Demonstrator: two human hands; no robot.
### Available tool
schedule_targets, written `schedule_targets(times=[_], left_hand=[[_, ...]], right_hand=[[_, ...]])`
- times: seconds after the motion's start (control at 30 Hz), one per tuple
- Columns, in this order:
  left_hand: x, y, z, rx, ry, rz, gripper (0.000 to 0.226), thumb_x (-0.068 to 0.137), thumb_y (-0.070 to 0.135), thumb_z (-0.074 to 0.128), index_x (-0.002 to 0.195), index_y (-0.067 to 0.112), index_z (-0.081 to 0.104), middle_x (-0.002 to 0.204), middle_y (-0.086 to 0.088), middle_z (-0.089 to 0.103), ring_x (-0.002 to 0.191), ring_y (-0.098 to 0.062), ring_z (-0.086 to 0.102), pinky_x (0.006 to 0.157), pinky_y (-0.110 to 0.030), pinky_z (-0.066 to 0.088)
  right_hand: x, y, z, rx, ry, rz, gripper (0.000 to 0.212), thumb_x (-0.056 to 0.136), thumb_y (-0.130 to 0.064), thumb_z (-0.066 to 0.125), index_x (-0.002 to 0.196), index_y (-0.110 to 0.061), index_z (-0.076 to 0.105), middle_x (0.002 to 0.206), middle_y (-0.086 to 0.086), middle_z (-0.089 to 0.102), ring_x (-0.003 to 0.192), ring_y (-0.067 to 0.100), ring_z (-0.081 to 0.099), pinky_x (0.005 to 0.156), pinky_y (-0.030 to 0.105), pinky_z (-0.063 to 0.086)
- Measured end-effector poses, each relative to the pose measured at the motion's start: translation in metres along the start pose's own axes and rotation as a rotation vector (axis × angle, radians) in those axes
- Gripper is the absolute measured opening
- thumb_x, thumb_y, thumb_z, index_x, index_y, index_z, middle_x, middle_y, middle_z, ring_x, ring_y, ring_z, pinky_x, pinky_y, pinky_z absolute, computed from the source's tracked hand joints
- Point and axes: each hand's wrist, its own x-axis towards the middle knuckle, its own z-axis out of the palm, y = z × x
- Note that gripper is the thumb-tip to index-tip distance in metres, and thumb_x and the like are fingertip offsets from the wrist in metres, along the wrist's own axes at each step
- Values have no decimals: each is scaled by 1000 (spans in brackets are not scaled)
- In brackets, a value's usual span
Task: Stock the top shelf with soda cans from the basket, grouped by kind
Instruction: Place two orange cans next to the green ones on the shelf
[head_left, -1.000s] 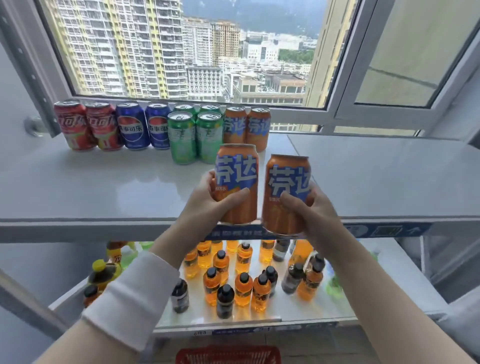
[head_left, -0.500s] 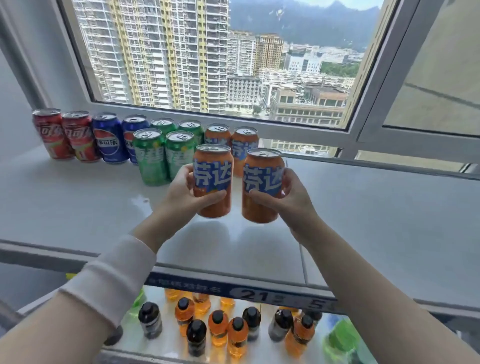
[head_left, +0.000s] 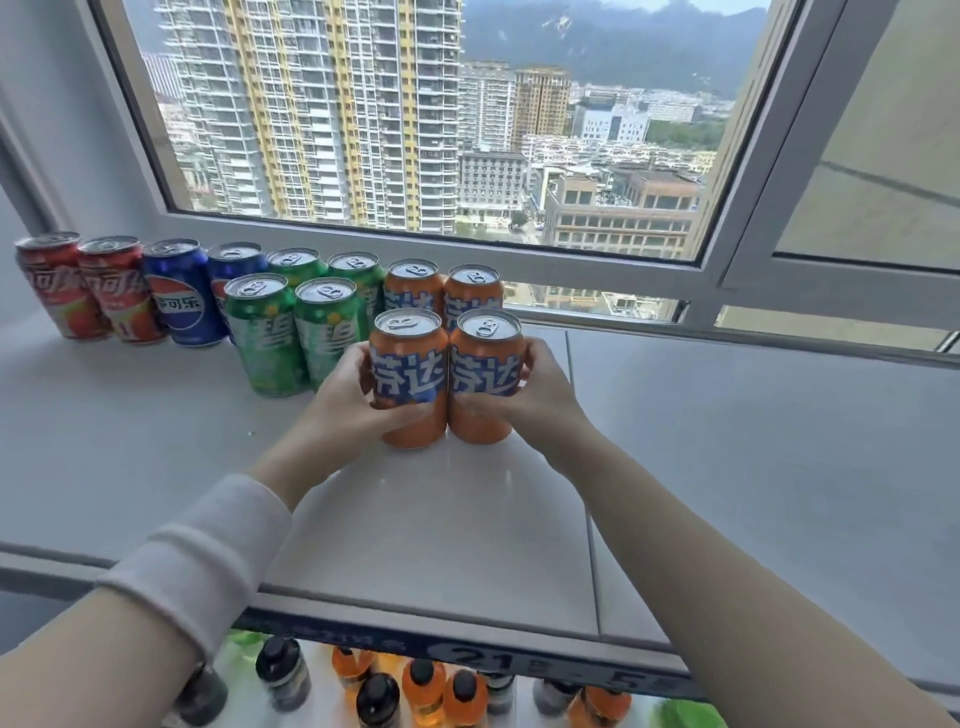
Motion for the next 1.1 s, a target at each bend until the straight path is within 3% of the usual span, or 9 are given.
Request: schedule_targets(times=[0.07, 0.17, 0.37, 0.47, 0.57, 0.63, 0.8, 0.93, 1.1], left_hand=[[3, -1, 0, -1, -14, -7, 57, 65, -3, 77, 108, 21, 47, 104, 7, 61, 95, -3, 60, 73, -11, 52], [5, -2, -1, 17, -34, -23, 65, 66, -2, 76, 118, 15, 41, 106, 8, 60, 101, -5, 59, 82, -19, 53], [1, 14, -7, 215, -98, 38, 106, 63, 8, 82, 140, 31, 12, 121, 7, 48, 113, -8, 53, 95, -28, 45], [4, 42, -16, 478, -131, 190, 100, 63, 27, 82, 141, 33, 19, 138, 0, 40, 123, -9, 43, 102, -30, 39], [17, 65, -24, 885, -276, 265, 91, 63, 34, 81, 140, 26, 32, 145, 3, 34, 130, -11, 34, 106, -26, 29], [26, 76, -26, 1020, -365, 247, 89, 65, 31, 81, 140, 27, 32, 144, 2, 35, 130, -16, 37, 101, -27, 32], [46, 82, -27, 1128, -462, 268, 82, 68, 29, 79, 137, 36, 35, 132, -1, 43, 120, -20, 44, 96, -35, 41], [61, 80, -30, 1135, -449, 292, 74, 70, 24, 78, 132, 31, 40, 130, 0, 42, 118, -20, 44, 89, -31, 40], [76, 81, -35, 1228, -463, 300, 76, 66, 31, 80, 131, 31, 41, 132, 2, 45, 121, -19, 40, 96, -37, 38]], right_hand=[[4, 0, -1, -16, -7, -6, 66, 66, 1, 79, 119, -7, 41, 92, -11, 56, 66, -19, 57, 58, 5, 47], [7, 2, -2, -70, -22, -13, 70, 64, -5, 82, 120, -9, 41, 95, -14, 55, 76, -12, 58, 62, 7, 49], [9, -8, -6, -232, -65, -35, 82, 62, -16, 85, 127, -13, 35, 104, -11, 50, 94, 1, 53, 68, 7, 48], [15, -27, -18, -408, -100, -100, 93, 60, -25, 85, 137, -16, 33, 116, -6, 45, 104, 7, 47, 76, 15, 43], [21, -43, -24, -567, -163, -122, 83, 62, -23, 84, 133, -14, 43, 118, -2, 52, 105, 11, 50, 82, 24, 44], [24, -48, -23, -612, -158, -112, 76, 60, -23, 85, 127, -13, 50, 117, 1, 57, 104, 15, 55, 85, 28, 47], [35, -48, -18, -567, -81, -66, 63, 56, -22, 87, 109, -16, 54, 106, 0, 61, 98, 16, 60, 83, 31, 52], [45, -46, -12, -569, -47, -59, 68, 56, -23, 87, 114, -16, 53, 105, 0, 58, 97, 16, 58, 77, 27, 50], [55, -45, -4, -601, -24, -58, 72, 53, -26, 88, 115, -16, 53, 115, 3, 57, 103, 18, 56, 81, 32, 52]])
